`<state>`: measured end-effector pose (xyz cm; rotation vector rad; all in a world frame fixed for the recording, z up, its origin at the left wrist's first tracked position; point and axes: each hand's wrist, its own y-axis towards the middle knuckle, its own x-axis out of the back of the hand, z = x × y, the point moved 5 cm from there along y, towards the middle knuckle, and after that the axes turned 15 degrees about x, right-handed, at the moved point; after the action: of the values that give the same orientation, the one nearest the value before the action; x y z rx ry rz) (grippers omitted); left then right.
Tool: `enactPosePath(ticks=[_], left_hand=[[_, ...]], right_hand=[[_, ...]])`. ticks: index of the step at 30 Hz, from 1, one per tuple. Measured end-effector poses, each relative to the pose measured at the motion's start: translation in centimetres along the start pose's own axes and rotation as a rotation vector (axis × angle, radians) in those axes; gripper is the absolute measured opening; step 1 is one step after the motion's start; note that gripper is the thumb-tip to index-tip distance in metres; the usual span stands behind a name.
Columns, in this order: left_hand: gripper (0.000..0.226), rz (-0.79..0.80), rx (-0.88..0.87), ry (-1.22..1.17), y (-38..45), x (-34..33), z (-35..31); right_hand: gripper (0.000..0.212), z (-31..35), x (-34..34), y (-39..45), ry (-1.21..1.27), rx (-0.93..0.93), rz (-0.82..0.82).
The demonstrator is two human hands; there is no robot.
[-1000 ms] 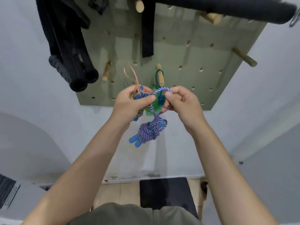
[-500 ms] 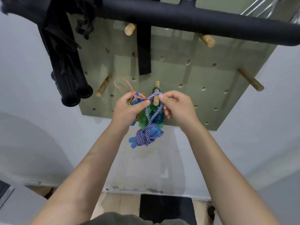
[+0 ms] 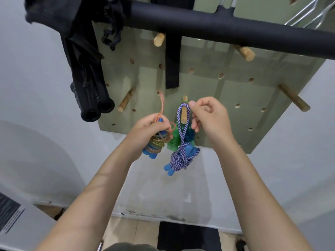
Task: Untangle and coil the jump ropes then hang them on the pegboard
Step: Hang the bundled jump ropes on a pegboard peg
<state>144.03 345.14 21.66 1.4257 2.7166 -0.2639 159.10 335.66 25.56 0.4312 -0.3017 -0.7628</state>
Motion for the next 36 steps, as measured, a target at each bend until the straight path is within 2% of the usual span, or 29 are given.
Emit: enactPosePath(ticks=[2, 4, 6, 8, 12, 14, 18, 21, 28, 31, 36], left_hand=[[0.025, 0.101, -0.032, -0.032, -0.1, -0.5, -0.1], [0.035, 0.207, -0.042, -0.062, 0.0, -1.2, -0.2], [0.039, 0.323, -0.038, -0.078, 0.0, -2.0, -0.2], [0.034, 0.376, -0.033, -0.071, 0.0, -2.6, 0.0], [0.025, 0.39, 0.01, -0.032, 0.2, -3.0, 0.6], [0.017, 0.34, 0.017, 0.011, 0.5, -2.9, 0.9], [0.022, 0.191, -0.01, 0.08, 0.7, -2.7, 0.9], [0.003, 0.091, -0.055, 0.066, 0.8, -2.6, 0.3], [0.018, -0.179, -0.049, 0.099, 2.1, -0.7, -0.2], [0.026, -0.196, -0.004, 0.143, 3.1, -0.7, -0.5], [0.007, -0.146, 0.028, 0.038, 4.6, -0.6, -0.7]], right_hand=[[0.009, 1.0, -0.5, -1.5, 0.068, -0.004, 0.121], [0.031, 1.4, -1.0, -2.6, 0.192, -0.057, 0.189], [0.041, 1.5, -1.1, -3.0, 0.284, -0.1, 0.165], [0.045, 1.3, -0.8, -2.9, 0.278, -0.112, 0.122], [0.017, 0.8, -0.1, -2.8, 0.151, -0.099, 0.206], [0.019, 0.7, 0.1, -3.1, 0.137, -0.107, 0.234], [0.018, 1.1, 0.0, -3.3, 0.133, -0.081, 0.254], [0.009, 1.2, -0.5, -3.2, 0.148, -0.09, 0.283], [0.005, -0.3, 0.5, -1.7, 0.115, -0.086, 0.154], [0.007, -0.9, -0.1, -1.1, 0.129, -0.097, 0.115], [0.011, -1.6, -0.8, -0.7, 0.228, -0.18, 0.048]])
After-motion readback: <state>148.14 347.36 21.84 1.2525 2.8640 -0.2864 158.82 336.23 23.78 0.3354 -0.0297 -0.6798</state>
